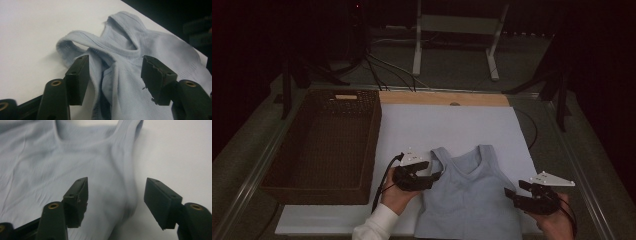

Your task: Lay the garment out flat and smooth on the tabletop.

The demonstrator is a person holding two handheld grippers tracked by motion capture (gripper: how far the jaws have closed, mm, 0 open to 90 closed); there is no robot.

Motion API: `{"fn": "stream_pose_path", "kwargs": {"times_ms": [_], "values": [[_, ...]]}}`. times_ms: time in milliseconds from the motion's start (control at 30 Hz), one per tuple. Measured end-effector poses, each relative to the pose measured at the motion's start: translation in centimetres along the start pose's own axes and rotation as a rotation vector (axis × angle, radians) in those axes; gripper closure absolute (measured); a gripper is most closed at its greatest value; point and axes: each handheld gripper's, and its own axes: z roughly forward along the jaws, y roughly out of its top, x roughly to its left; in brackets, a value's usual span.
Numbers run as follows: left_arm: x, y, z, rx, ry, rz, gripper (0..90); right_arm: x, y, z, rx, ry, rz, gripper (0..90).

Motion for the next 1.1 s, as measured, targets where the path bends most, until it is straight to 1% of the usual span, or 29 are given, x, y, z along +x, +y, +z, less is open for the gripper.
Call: {"fn": "stream_pose_path", "kwargs": {"times_ms": [67, 100, 133, 167, 233, 267, 300, 333, 367, 433, 467, 500, 567, 633, 667, 700, 733, 767, 800, 867, 933, 967, 1033, 1100], "values": [[-0.1, -0.1, 0.5, 0.012, -0.003, 0.001, 45.0, -0.3, 0.7, 0.3, -0.014, -0.006, -0.003, 34.9], [-0.1, -0.1, 0.5, 0.012, -0.003, 0.001, 46.9, -0.3, 0.7, 0.3, -0.014, -0.006, -0.003, 34.9], [-0.1, -0.2, 1.1, 0.029, -0.005, 0.01, 48.8, -0.6, 1.3, 0.6, -0.022, -0.019, 0.002, 34.9], [-0.1, -0.2, 1.3, 0.038, -0.007, 0.013, 50.5, -0.7, 1.6, 0.8, -0.023, -0.02, 0.003, 34.9], [-0.2, -0.3, 1.8, 0.062, 0.011, 0.025, 55.0, -1.1, 2.0, 1.2, -0.023, -0.035, 0.009, 36.1], [-0.1, -0.4, 2.0, 0.072, 0.011, 0.023, 58.5, -1.2, 2.2, 1.4, -0.023, -0.037, 0.011, 37.1], [-0.1, -0.4, 2.0, 0.072, 0.011, 0.023, 61.8, -1.2, 2.2, 1.4, -0.023, -0.037, 0.011, 37.1], [-0.1, -0.5, 2.3, 0.1, 0.028, 0.035, 67.3, -1.5, 2.5, 1.9, -0.021, -0.038, 0.019, 40.7], [0.0, -0.5, 2.3, 0.11, 0.034, 0.033, 73.9, -1.6, 2.5, 2.1, -0.017, -0.031, 0.023, 44.2], [0.1, -0.6, 2.2, 0.114, 0.045, 0.041, 84.3, -1.6, 2.6, 2.4, -0.009, -0.022, 0.023, 46.0], [0.1, -0.7, 2.1, 0.112, 0.044, 0.036, 86.5, -1.6, 2.6, 2.6, -0.005, -0.024, 0.021, 46.3], [0.1, -0.7, 2.1, 0.112, 0.044, 0.036, 87.1, -1.6, 2.6, 2.6, -0.005, -0.024, 0.021, 46.3], [0.3, -0.9, 1.4, 0.113, 0.058, 0.03, 87.7, -1.6, 2.6, 2.9, 0.007, -0.031, 0.014, 47.2], [0.5, -1.0, 1.2, 0.118, 0.058, 0.026, 87.8, -1.7, 2.6, 2.9, 0.01, -0.034, 0.015, 47.2], [0.6, -1.2, 0.9, 0.128, 0.061, 0.022, 87.6, -1.8, 2.5, 3.0, 0.011, -0.038, 0.02, 46.9], [0.6, -1.2, 0.9, 0.128, 0.061, 0.022, 87.1, -1.8, 2.5, 3.0, 0.011, -0.038, 0.02, 46.9], [0.9, -1.3, 0.8, 0.127, 0.075, 0.009, 84.1, -1.9, 2.5, 3.0, 0.011, -0.042, 0.023, 46.4], [1.0, -1.3, 0.7, 0.118, 0.079, -0.001, 78.7, -1.9, 2.5, 3.0, 0.009, -0.043, 0.024, 46.2], [1.2, -1.2, 0.7, 0.103, 0.073, -0.011, 70.3, -2.0, 2.5, 2.9, 0.007, -0.044, 0.026, 46.0], [1.5, -0.9, 0.7, 0.076, 0.068, -0.029, 60.0, -2.0, 2.5, 2.8, 0.001, -0.047, 0.031, 44.8], [1.6, -0.6, 0.9, 0.058, 0.062, -0.039, 50.2, -2.0, 2.5, 2.7, -0.004, -0.049, 0.034, 43.8], [1.6, -0.4, 1.1, 0.057, 0.056, -0.044, 45.8, -2.0, 2.5, 2.7, -0.007, -0.051, 0.035, 43.1], [1.5, 0.0, 1.5, 0.048, 0.06, -0.045, 41.8, -2.1, 2.5, 2.7, -0.011, -0.054, 0.037, 41.6], [1.5, 0.1, 1.8, 0.051, 0.059, -0.045, 39.7, -2.1, 2.5, 2.7, -0.011, -0.055, 0.039, 40.9]]}}
